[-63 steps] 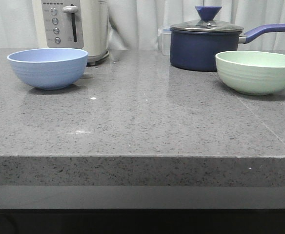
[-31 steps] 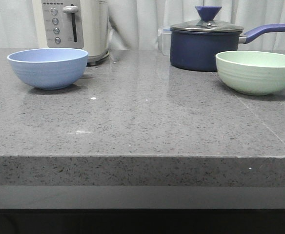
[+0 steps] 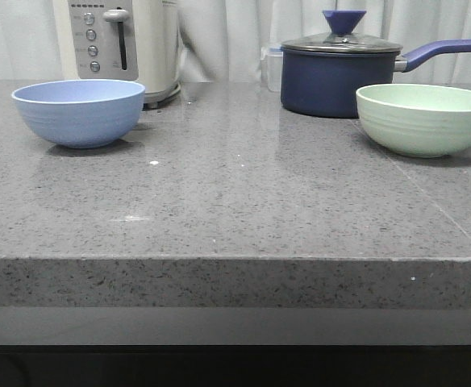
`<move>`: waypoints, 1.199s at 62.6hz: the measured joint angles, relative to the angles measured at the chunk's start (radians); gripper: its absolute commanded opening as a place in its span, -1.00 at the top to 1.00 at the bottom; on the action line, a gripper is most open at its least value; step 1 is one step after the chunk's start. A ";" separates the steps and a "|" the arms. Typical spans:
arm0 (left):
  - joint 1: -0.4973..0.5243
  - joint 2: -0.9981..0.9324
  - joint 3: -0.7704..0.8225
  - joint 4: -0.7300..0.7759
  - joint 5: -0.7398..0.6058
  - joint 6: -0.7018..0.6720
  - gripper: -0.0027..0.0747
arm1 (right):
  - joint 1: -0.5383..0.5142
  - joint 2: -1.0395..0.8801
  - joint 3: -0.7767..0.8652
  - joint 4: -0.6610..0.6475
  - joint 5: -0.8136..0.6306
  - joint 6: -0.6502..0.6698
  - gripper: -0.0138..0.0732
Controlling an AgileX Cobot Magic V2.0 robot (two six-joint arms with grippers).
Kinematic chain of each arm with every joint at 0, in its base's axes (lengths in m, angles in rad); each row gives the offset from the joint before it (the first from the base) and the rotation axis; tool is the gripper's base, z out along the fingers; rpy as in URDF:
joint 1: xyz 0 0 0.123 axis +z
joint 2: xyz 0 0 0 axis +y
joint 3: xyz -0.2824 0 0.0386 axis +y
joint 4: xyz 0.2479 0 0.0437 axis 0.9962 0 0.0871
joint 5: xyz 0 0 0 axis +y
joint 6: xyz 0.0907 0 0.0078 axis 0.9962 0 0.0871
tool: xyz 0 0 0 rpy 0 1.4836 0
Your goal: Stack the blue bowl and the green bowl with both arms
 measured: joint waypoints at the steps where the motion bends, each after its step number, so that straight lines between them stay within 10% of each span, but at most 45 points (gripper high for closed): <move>1: -0.014 0.000 0.000 -0.002 0.000 0.009 -0.25 | 0.000 0.017 -0.012 0.002 0.011 0.000 -0.57; 25: -0.183 0.000 0.000 -0.014 0.000 0.027 -0.25 | -0.029 0.389 -0.305 0.035 0.147 0.000 -0.57; 75: -0.194 0.000 0.000 -0.016 0.000 0.036 -0.25 | -0.123 1.029 -0.628 0.418 0.143 -0.220 -0.34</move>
